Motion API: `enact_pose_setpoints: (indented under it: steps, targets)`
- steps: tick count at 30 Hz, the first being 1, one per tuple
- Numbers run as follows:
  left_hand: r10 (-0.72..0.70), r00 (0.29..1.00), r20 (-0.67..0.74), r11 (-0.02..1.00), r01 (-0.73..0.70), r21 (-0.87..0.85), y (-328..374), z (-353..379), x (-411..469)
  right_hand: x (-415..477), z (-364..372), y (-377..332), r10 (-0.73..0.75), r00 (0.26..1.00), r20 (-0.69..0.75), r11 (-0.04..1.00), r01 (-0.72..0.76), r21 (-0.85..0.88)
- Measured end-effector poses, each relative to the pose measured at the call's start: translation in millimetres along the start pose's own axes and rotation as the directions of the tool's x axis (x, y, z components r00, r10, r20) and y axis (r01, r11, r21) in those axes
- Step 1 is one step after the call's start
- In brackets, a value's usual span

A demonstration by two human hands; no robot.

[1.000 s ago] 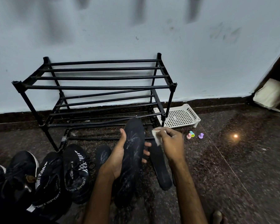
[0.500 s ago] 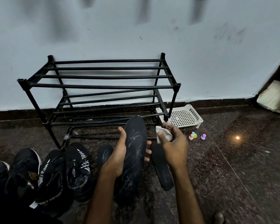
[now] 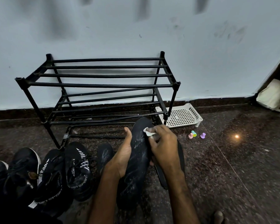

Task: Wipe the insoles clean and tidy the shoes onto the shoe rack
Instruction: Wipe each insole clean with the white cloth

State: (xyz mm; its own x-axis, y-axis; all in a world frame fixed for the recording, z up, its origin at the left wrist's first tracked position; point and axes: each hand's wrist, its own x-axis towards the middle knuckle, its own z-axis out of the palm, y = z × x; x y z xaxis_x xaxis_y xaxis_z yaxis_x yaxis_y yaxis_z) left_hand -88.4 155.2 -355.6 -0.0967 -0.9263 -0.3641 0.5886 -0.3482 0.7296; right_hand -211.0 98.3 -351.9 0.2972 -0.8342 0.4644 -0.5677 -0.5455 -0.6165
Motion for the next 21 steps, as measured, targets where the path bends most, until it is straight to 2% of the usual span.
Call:
enact_pose_setpoints:
  steps: [3, 5, 8, 10, 11, 13, 15, 17, 19, 21]
  targets:
    - [-0.019, 1.0, 0.025, 0.999, 0.018, 0.035, 0.4, 0.5, -0.4, 3.8, -2.6, -2.3, -0.062, 0.986, 0.158, 0.996, 0.051, 0.072]
    - [-0.003, 0.999, 0.051, 1.0, 0.001, 0.029, 0.1, -0.8, -0.5, 4.7, -8.6, 6.3, -0.03, 0.972, 0.231, 0.997, 0.014, 0.073]
    - [0.007, 0.996, 0.09, 1.0, -0.009, 0.018, -1.0, 0.0, -0.5, 4.1, -12.5, 12.5, 0.038, 0.991, 0.126, 0.999, -0.038, -0.003]
    - [0.012, 0.994, 0.105, 0.998, -0.018, 0.054, -1.2, 2.4, -0.2, 4.7, -9.2, 3.4, 0.031, 0.998, 0.062, 0.999, -0.031, -0.011]
    - [0.012, 0.994, 0.104, 0.997, -0.02, 0.076, -1.1, 3.5, -0.4, 5.3, -7.5, -1.6, 0.013, 0.998, 0.067, 1.0, -0.013, 0.001]
    - [0.019, 0.996, 0.088, 0.996, -0.027, 0.089, -0.7, 3.1, -1.2, 5.7, -6.8, -2.8, -0.023, 0.986, 0.165, 0.999, 0.017, 0.035]
    - [0.027, 0.996, 0.09, 0.999, -0.031, 0.045, -1.3, 0.7, -0.7, 5.4, -11.6, 4.2, -0.006, 0.97, 0.243, 1.0, 0.004, 0.008]
    - [0.017, 0.995, 0.099, 1.0, -0.015, -0.021, -2.5, -0.7, 1.5, 4.8, -14.5, 9.7, 0.05, 0.989, 0.142, 0.998, -0.044, -0.044]
    - [0.003, 0.996, 0.088, 1.0, -0.004, 0.004, -3.2, 3.1, 3.1, 6.0, -12.9, 2.7, 0.069, 0.997, 0.02, 0.997, -0.068, -0.037]
    - [-0.002, 0.999, 0.049, 0.998, -0.001, 0.055, -4.1, 7.6, 3.5, 7.8, -8.9, -11.6, 0.031, 0.998, 0.048, 0.999, -0.032, 0.025]
